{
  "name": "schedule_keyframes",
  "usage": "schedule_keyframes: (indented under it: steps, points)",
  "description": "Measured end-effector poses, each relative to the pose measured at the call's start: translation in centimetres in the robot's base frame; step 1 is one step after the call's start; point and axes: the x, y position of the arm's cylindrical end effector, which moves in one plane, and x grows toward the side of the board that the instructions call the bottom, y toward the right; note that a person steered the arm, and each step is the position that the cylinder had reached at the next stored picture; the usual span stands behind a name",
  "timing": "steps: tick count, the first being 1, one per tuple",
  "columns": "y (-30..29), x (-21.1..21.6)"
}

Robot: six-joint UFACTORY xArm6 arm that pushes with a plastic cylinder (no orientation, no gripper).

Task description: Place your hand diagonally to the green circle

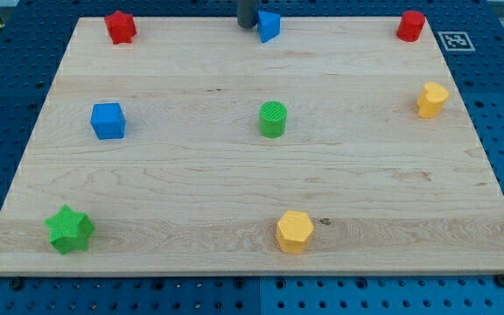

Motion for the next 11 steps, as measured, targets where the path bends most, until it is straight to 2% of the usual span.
schedule_keyframes:
  steps: [5, 7, 8, 10, 11]
  points:
    - [-0.4, 0.3]
    - [-1.5, 3.1]
    - [-1.6, 6.1]
    - [-1.6, 6.7]
    - [-1.6, 10.2]
